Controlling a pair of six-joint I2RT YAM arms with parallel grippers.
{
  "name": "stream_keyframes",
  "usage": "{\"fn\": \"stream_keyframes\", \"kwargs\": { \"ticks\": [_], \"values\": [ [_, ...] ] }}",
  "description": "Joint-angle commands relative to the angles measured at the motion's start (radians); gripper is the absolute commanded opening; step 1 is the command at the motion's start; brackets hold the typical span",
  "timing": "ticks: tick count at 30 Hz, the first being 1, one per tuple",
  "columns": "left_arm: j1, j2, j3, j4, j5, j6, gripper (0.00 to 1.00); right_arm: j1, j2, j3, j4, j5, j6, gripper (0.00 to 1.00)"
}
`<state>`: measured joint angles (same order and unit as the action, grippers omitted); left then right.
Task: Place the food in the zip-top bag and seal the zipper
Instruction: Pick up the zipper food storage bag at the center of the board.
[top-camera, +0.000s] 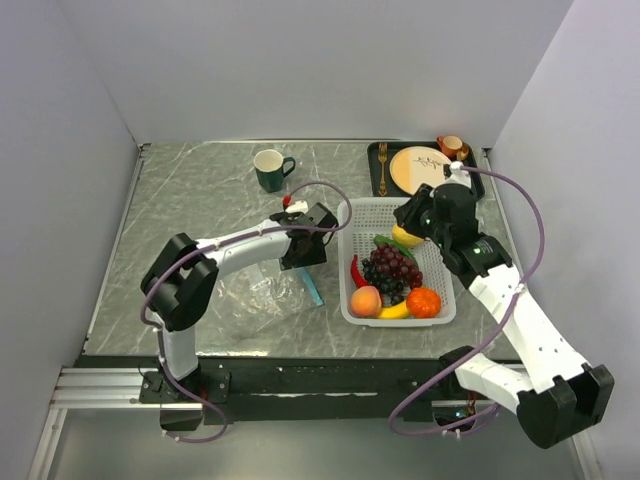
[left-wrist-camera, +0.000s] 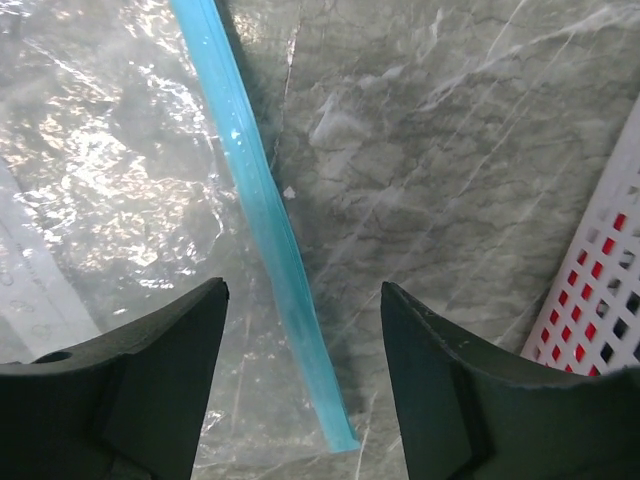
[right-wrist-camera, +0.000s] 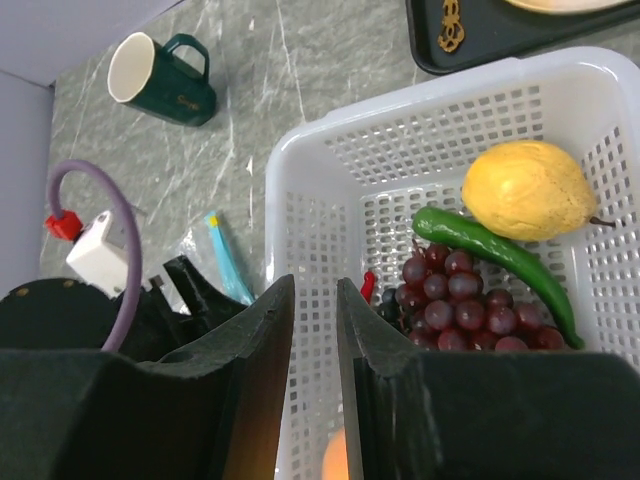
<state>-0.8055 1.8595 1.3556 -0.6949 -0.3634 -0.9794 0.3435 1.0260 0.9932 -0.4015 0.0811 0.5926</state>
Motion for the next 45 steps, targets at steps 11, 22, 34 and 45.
{"fn": "stream_keyframes", "kwargs": {
  "ticks": [11,22,34,45],
  "values": [
    [0.034,0.050,0.007,0.035,0.018,-0.010,0.55,-0.032,-0.040,-0.053,-0.005,-0.060,-0.042,0.32],
    [0.043,0.082,-0.032,0.069,0.038,0.004,0.49,-0.037,-0.040,-0.065,0.003,-0.078,-0.040,0.32],
    [0.042,0.049,-0.038,0.075,0.029,0.010,0.28,-0.038,-0.043,-0.073,0.007,-0.101,-0.043,0.32],
    [0.042,-0.199,-0.085,0.083,0.015,0.050,0.16,-0.038,0.003,-0.117,0.089,-0.259,-0.050,0.32]
  ]
}}
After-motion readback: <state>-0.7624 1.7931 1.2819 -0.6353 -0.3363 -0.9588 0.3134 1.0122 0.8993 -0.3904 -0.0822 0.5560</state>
